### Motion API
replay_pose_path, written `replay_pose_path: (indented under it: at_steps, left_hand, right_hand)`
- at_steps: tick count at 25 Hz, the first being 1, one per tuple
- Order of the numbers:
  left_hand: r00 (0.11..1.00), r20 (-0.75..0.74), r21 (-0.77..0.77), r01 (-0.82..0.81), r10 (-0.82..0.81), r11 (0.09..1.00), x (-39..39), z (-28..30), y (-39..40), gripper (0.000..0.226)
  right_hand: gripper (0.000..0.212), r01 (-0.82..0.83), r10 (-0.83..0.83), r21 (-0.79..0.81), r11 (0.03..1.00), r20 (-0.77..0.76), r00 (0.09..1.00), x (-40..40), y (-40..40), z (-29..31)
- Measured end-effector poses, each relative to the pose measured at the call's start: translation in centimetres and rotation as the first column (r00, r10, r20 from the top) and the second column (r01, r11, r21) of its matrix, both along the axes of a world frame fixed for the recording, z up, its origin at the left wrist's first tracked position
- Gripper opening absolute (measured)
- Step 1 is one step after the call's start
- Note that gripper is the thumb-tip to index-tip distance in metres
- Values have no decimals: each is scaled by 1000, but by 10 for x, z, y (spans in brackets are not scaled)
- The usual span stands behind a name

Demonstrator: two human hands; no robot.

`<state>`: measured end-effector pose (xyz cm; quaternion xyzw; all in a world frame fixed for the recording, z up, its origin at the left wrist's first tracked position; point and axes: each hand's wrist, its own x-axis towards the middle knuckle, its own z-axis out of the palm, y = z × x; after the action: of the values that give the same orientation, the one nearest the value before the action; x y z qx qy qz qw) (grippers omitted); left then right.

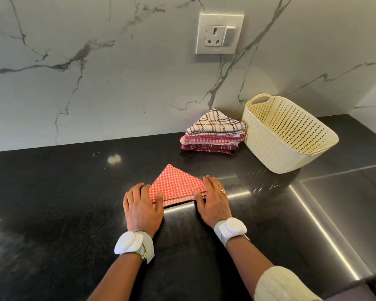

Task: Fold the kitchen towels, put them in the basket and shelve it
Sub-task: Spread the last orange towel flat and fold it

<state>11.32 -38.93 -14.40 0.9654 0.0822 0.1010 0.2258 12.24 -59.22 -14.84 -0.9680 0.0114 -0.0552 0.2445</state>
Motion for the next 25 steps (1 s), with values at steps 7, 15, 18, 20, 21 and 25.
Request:
replay_pose_path:
  at_steps: [7,15,18,20,21,25]
  left_hand:
    - [1000,-12,-36,-27,26,999,3,0,-1,44]
    - [997,-52,-229,37,-51,973,8,36,-19,27]
    - [993,-54,-299,84,-105,951,24,54,-35,27]
    - [992,-5,-317,120,-128,941,43,68,-47,26]
    - [988,11,-328,147,-152,933,56,76,-53,24]
    - [971,133,-312,233,-201,921,124,122,-87,21]
  right_hand:
    - [38,77,-88,202,976,47,995,12,-7,-2]
    - [32,12,92,555,832,-160,983,47,-47,17]
    - [39,-13,208,699,715,-195,958,62,-79,43]
    - [42,-35,212,754,656,-140,967,76,-98,66]
    - [41,-49,195,774,632,-97,976,86,-106,81]
    - [33,-117,85,691,714,81,993,135,-138,138]
